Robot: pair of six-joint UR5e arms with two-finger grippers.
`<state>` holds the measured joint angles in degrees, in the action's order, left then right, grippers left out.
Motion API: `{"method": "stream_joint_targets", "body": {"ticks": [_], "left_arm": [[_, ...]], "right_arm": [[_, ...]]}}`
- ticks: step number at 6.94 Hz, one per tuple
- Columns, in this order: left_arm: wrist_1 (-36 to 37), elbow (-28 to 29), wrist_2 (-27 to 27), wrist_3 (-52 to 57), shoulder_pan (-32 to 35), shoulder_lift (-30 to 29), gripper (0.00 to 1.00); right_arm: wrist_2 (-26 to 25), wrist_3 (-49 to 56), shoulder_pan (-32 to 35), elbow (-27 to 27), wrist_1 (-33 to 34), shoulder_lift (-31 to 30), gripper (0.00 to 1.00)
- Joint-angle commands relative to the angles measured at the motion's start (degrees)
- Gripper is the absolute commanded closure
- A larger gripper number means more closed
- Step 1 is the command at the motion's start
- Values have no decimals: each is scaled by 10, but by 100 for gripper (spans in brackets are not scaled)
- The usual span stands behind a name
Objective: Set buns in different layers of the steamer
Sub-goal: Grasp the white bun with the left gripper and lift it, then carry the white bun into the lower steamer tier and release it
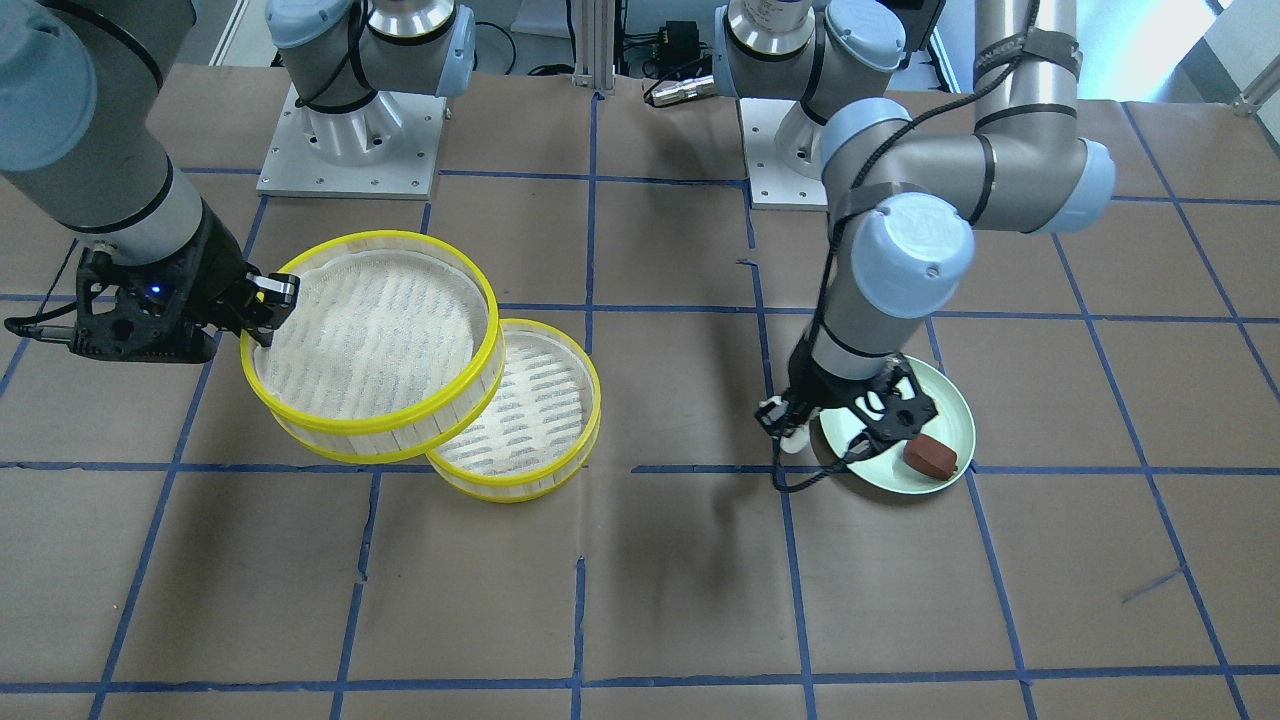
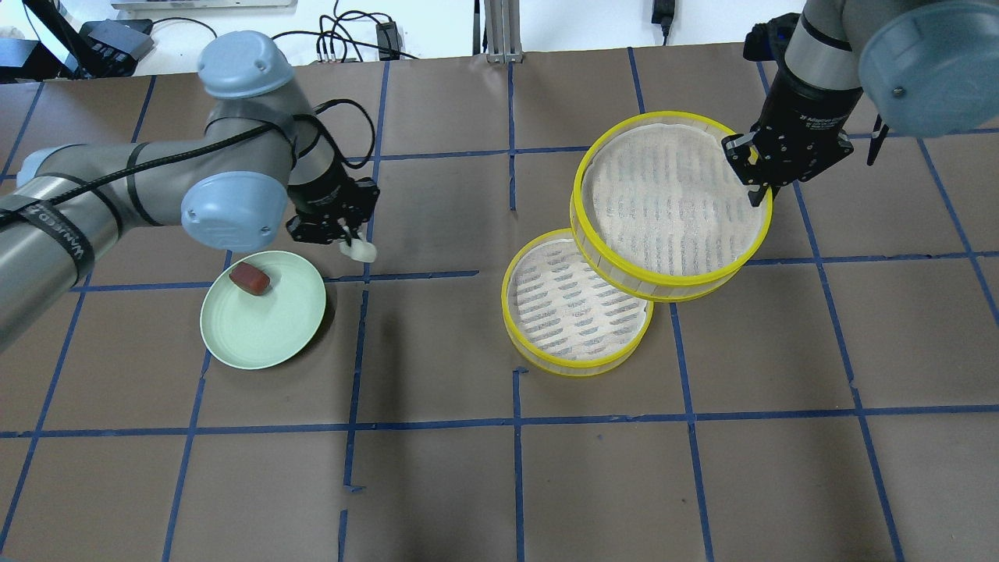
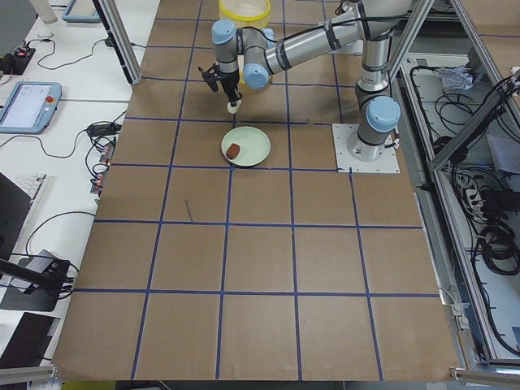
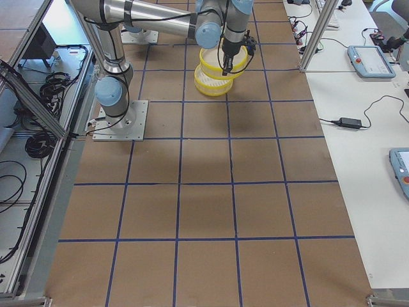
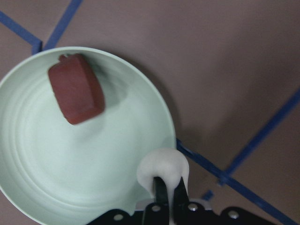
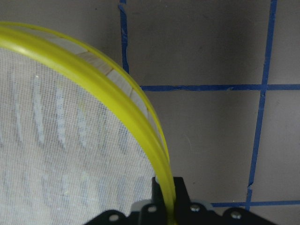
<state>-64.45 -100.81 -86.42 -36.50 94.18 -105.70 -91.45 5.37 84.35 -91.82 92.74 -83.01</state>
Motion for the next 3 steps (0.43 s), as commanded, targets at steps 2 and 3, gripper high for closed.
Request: {"method": "stream_joint_targets", "body": {"ticks": [2, 3], "left_arm": [[78, 6, 212, -94, 128, -42, 87], [90, 5, 225, -120, 147, -63, 86]], "right_arm": [[1, 0, -9, 2, -11, -3, 91], [1, 1, -9, 1, -10, -8, 91]]}}
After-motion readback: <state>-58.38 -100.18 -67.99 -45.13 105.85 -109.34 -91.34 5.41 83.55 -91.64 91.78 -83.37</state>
